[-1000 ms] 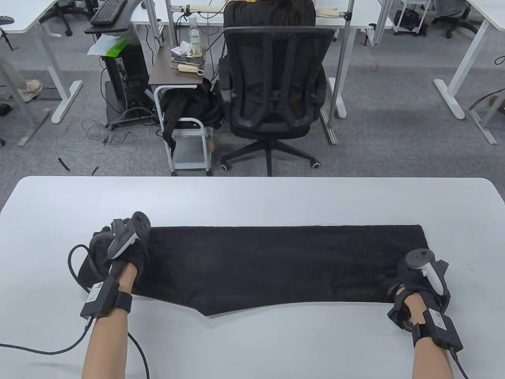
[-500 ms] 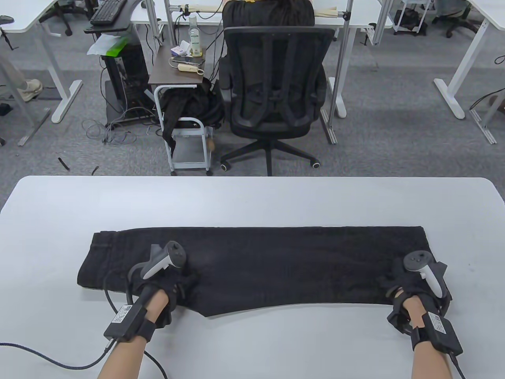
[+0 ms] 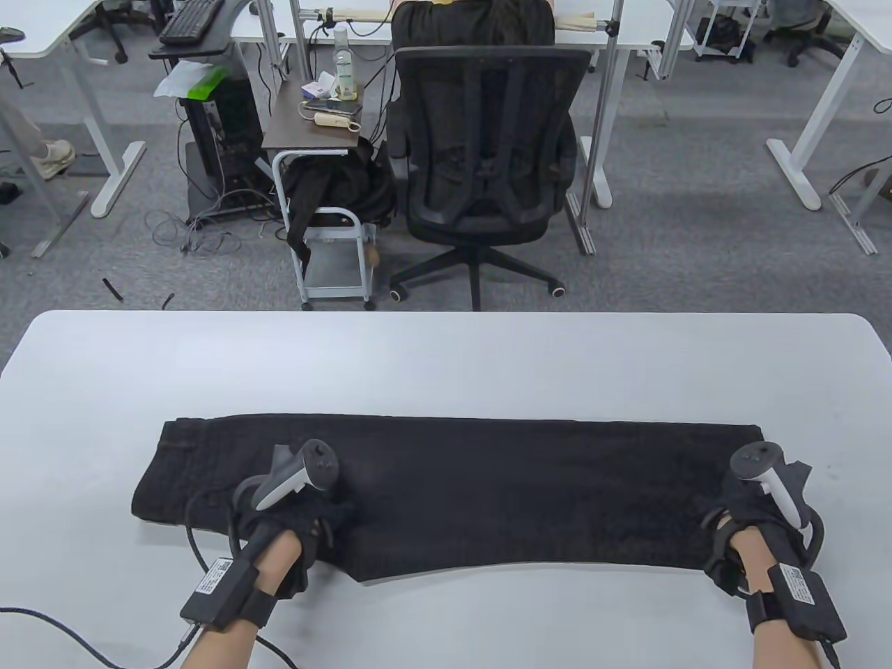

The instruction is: Fold trousers

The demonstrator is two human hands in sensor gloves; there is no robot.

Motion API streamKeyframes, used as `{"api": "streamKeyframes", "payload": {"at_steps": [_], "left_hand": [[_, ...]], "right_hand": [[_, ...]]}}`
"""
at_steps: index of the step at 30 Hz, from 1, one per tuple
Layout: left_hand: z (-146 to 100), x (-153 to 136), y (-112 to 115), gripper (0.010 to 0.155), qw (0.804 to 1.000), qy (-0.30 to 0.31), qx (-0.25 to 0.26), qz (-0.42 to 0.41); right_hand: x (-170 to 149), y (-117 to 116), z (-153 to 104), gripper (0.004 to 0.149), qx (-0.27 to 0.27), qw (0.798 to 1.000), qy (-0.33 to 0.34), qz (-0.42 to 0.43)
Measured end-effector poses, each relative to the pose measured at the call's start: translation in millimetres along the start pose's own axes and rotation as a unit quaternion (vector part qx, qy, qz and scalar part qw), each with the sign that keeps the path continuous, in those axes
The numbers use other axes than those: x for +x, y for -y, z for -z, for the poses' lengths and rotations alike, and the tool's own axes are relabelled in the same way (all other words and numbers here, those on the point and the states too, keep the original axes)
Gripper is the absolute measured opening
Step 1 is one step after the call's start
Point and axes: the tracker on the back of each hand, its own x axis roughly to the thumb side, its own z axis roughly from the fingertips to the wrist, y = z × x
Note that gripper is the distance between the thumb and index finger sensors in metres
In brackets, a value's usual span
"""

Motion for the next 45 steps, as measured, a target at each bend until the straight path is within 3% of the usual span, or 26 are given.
{"api": "streamKeyframes", "payload": {"at_steps": [3,6,8,10,17,21,23,25,35,40,45], "left_hand": [[-5.2,31.4,6.5,0.08,0.999,0.046,-0.008,0.007],[-8.9,64.7,18.1,0.079,0.996,0.091,-0.01,0.017],[-9.3,76.9,25.5,0.079,0.994,0.105,-0.018,0.02],[-7.5,83.9,35.1,0.078,0.993,0.111,-0.025,0.016],[-8.2,89.2,47.7,0.076,0.993,0.106,-0.014,0.044],[-8.0,88.0,48.4,0.076,0.993,0.106,-0.015,0.042],[-8.0,88.1,49.5,0.076,0.993,0.107,-0.012,0.041],[-7.8,87.9,49.7,0.076,0.993,0.107,-0.011,0.04],[-6.8,87.9,50.0,0.075,0.993,0.107,-0.014,0.04],[-6.1,89.2,48.0,0.075,0.993,0.103,-0.021,0.044],[-5.0,93.7,37.6,0.074,0.993,0.099,-0.03,0.06]], "right_hand": [[-1.2,-5.5,4.2,0.091,0.015,1.0,-0.018,-0.022],[-9.1,-13.6,12.8,0.089,0.012,0.999,-0.02,0.029],[-13.7,-18.9,18.2,0.089,0.037,0.998,-0.033,0.025],[-13.8,-18.9,20.2,0.09,0.026,0.999,-0.028,0.007],[-11.8,-14.2,26.2,0.09,0.028,0.998,-0.039,0.028],[-14.6,-8.8,23.8,0.088,-0.037,0.997,-0.067,0.031],[-19.7,-10.6,25.7,0.086,-0.032,0.995,-0.086,0.035],[-19.9,-12.0,26.5,0.085,-0.021,0.996,-0.081,0.04],[-6.5,0.1,15.4,0.087,-0.085,0.993,-0.068,0.038],[-0.6,7.3,7.2,0.075,-0.121,0.99,-0.041,0.059],[2.7,19.0,-4.3,0.068,-0.116,0.985,-0.008,0.131]]}}
